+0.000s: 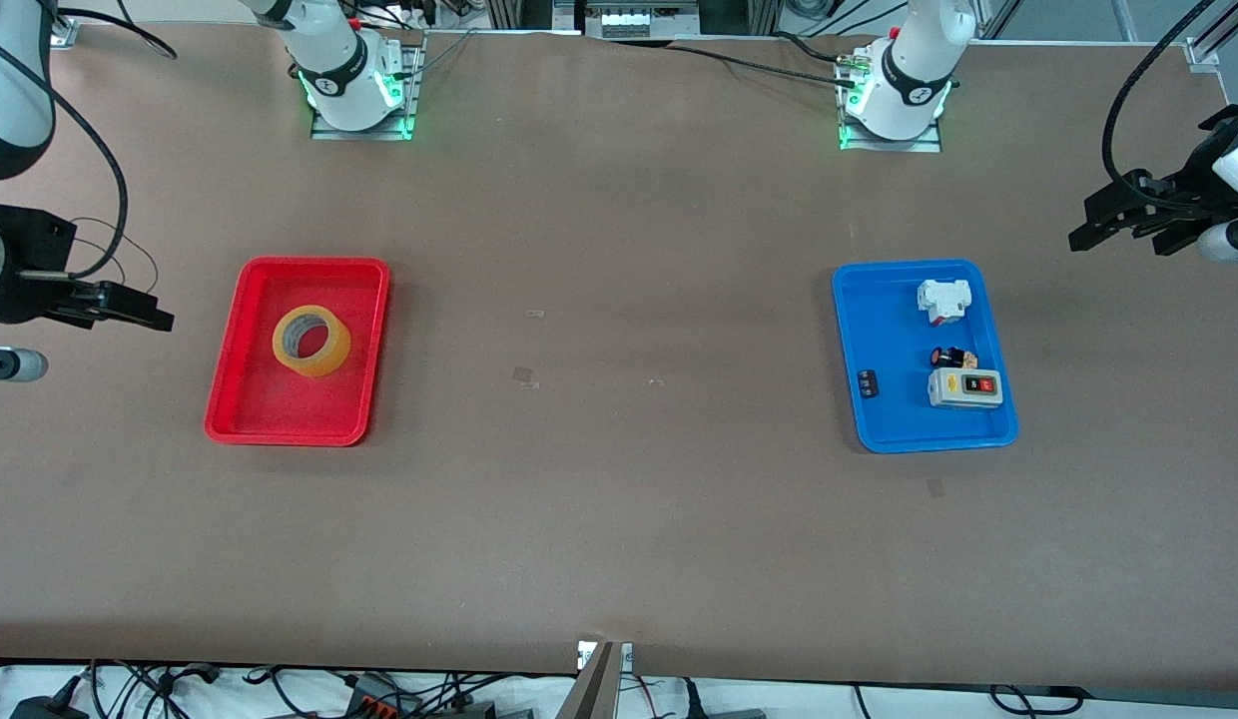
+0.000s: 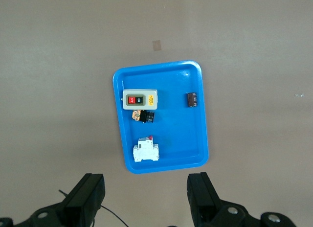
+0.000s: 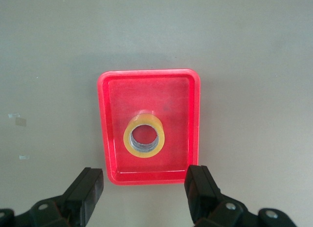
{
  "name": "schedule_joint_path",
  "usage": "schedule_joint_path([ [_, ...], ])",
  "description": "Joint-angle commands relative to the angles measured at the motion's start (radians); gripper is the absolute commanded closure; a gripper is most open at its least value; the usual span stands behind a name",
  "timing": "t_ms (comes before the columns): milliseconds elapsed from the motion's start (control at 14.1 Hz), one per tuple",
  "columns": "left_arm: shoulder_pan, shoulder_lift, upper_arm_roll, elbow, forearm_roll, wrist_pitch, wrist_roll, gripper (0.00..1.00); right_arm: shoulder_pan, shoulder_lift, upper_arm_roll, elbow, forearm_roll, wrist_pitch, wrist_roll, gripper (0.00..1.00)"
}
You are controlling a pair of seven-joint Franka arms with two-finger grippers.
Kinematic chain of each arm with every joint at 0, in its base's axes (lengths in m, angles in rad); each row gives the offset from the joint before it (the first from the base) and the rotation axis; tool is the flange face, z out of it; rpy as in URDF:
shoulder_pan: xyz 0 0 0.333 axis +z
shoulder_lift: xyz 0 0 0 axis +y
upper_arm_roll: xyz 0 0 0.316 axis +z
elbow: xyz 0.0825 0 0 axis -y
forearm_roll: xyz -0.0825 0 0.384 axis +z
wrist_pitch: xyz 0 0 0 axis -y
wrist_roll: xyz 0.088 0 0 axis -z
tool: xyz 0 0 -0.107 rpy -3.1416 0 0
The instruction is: Place and move tape with both arms
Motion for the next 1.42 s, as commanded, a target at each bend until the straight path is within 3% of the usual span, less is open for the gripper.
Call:
schedule_joint_path([
  [0, 0.006, -0.012, 0.000, 0.002, -0.016, -0.014, -0.004, 0.00, -0.038, -0.136, 0.038, -0.198, 0.006, 0.114, -0.034, 0.00],
  [142, 0.006, -0.012, 0.000, 0.002, -0.016, -0.015, -0.005, 0.00, -0.043, -0.163, 0.041, -0.247, 0.005, 0.139, -0.025, 0.00],
  [355, 0.004, -0.011, 0.000, 0.002, -0.016, -0.015, -0.004, 0.00, -0.108, -0.144, 0.153, -0.207, -0.007, 0.113, -0.025, 0.00],
  [498, 0.004, -0.011, -0.001, 0.004, -0.016, -0.015, -0.004, 0.00, -0.103, -0.147, 0.147, -0.210, -0.007, 0.108, -0.022, 0.00],
  [711, 0.004, -0.011, -0.001, 0.002, -0.016, -0.015, -0.004, 0.00, -0.070, -0.164, 0.088, -0.219, -0.007, 0.088, -0.021, 0.00],
  [1351, 0.001, 0.001, 0.000, 0.001, -0.016, -0.009, -0.004, 0.00, -0.060, -0.209, 0.086, -0.270, -0.012, 0.091, -0.031, 0.00],
])
